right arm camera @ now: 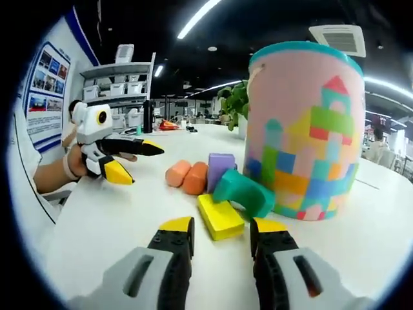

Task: Arrange the toys in the designated storage area by placing each visible toy with the group until no toy remains scattered across the table.

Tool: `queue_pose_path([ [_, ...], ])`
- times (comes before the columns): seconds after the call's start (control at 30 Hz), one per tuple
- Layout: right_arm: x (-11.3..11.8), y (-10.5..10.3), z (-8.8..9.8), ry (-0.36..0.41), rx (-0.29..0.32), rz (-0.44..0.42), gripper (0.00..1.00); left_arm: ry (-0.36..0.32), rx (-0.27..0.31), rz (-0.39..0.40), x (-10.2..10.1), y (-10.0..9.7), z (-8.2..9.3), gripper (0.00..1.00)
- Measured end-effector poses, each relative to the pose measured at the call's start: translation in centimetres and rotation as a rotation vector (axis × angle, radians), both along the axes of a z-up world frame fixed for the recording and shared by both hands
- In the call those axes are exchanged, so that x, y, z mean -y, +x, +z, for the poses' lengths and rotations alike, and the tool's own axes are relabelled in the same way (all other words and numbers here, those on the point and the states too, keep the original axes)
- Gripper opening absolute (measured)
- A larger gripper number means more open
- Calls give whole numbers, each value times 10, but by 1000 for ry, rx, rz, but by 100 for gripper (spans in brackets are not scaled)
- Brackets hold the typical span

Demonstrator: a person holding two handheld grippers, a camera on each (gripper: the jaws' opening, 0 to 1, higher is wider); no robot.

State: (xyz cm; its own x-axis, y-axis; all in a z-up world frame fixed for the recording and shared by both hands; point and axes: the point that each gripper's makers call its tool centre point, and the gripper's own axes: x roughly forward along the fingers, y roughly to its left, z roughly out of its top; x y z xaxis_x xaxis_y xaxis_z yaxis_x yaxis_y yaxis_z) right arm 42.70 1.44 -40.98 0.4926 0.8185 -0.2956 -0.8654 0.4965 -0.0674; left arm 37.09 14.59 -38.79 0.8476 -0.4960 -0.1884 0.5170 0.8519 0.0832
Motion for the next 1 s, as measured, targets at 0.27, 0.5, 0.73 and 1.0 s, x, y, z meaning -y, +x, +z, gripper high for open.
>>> queue_pose_path([
  [0.27, -8, -8, -3, -41, 38, 36, 33, 3, 2, 1, 0, 0, 0, 68],
  [0.5, -10, -9, -4, -36, 17, 34, 34, 3, 1, 1, 0, 0, 0, 68],
  [0.73, -11, -12, -6, -7, -31, 15, 33, 4, 2, 1, 0, -1, 0, 68],
  [1.0, -10, -6, -5, -1, -32, 5, 22, 5, 3, 0, 0, -2, 0, 68],
])
